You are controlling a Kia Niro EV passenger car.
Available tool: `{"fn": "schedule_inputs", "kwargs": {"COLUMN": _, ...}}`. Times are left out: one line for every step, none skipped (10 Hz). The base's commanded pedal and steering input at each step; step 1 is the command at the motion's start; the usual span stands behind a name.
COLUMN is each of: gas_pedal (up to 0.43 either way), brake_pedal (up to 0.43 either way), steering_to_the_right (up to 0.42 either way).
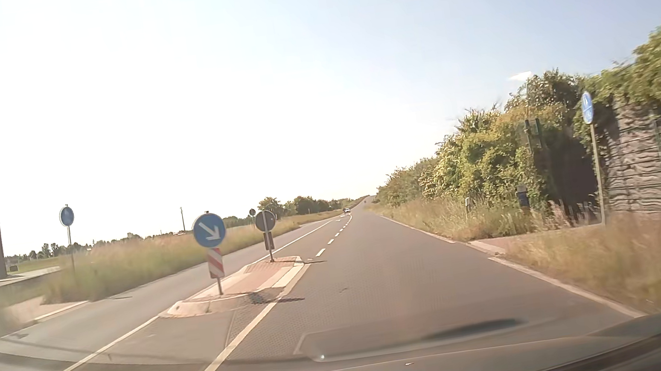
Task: Follow the waypoints while adhering to traffic rules and regulations
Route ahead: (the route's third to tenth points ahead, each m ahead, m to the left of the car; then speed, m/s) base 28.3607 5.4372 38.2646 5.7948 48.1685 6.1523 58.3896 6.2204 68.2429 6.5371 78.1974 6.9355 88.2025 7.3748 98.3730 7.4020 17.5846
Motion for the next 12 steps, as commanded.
{"fn": "schedule_inputs", "kwargs": {"gas_pedal": 0.169, "brake_pedal": 0.006, "steering_to_the_right": -0.005}}
{"fn": "schedule_inputs", "kwargs": {"gas_pedal": 0.169, "brake_pedal": 0.006, "steering_to_the_right": -0.005}}
{"fn": "schedule_inputs", "kwargs": {"gas_pedal": 0.169, "brake_pedal": 0.006, "steering_to_the_right": -0.005}}
{"fn": "schedule_inputs", "kwargs": {"gas_pedal": 0.169, "brake_pedal": 0.006, "steering_to_the_right": -0.004}}
{"fn": "schedule_inputs", "kwargs": {"gas_pedal": 0.169, "brake_pedal": 0.006, "steering_to_the_right": -0.004}}
{"fn": "schedule_inputs", "kwargs": {"gas_pedal": 0.169, "brake_pedal": 0.006, "steering_to_the_right": -0.004}}
{"fn": "schedule_inputs", "kwargs": {"gas_pedal": 0.169, "brake_pedal": 0.006, "steering_to_the_right": -0.004}}
{"fn": "schedule_inputs", "kwargs": {"gas_pedal": 0.169, "brake_pedal": 0.006, "steering_to_the_right": -0.004}}
{"fn": "schedule_inputs", "kwargs": {"gas_pedal": 0.169, "brake_pedal": 0.006, "steering_to_the_right": -0.004}}
{"fn": "schedule_inputs", "kwargs": {"gas_pedal": 0.169, "brake_pedal": 0.006, "steering_to_the_right": -0.004}}
{"fn": "schedule_inputs", "kwargs": {"gas_pedal": 0.169, "brake_pedal": 0.006, "steering_to_the_right": -0.004}}
{"fn": "schedule_inputs", "kwargs": {"gas_pedal": 0.169, "brake_pedal": 0.006, "steering_to_the_right": -0.004}}
